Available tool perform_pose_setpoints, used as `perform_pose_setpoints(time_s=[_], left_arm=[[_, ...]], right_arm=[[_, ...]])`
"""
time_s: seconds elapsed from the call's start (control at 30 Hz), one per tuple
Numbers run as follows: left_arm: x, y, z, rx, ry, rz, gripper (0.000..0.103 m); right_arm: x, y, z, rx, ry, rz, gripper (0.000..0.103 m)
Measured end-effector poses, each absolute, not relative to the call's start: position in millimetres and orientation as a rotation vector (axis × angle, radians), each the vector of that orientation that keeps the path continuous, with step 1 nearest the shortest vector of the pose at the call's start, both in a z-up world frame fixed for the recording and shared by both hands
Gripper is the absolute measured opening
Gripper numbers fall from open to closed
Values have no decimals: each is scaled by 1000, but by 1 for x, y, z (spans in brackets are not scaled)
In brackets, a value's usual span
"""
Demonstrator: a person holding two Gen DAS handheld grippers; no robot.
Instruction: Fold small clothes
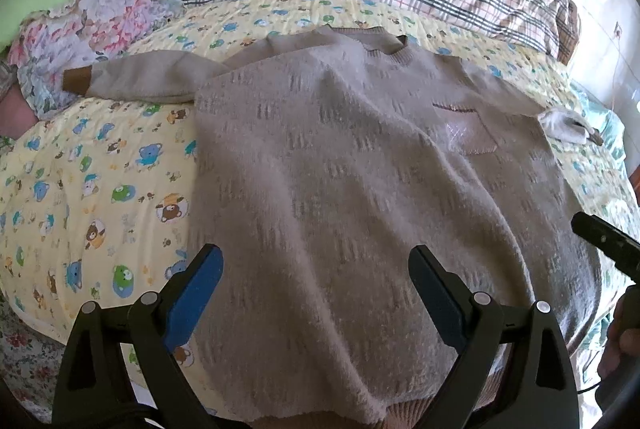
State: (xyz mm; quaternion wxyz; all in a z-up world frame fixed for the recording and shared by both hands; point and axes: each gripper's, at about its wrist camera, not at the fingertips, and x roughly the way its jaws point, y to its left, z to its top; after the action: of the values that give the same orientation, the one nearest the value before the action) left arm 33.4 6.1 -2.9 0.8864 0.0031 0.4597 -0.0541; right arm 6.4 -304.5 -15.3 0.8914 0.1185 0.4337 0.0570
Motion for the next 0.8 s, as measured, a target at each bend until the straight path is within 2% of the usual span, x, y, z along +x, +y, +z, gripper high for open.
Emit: perform_pose_setpoints(time_s=[0.4, 0.8], left_arm=[[69, 12, -3, -120, 996, -136, 95], [115, -1, 20, -75, 856, -128, 95]], right_arm=[[32, -382, -10, 404, 874, -2, 92], [84, -511, 4, 627, 810, -206, 92]])
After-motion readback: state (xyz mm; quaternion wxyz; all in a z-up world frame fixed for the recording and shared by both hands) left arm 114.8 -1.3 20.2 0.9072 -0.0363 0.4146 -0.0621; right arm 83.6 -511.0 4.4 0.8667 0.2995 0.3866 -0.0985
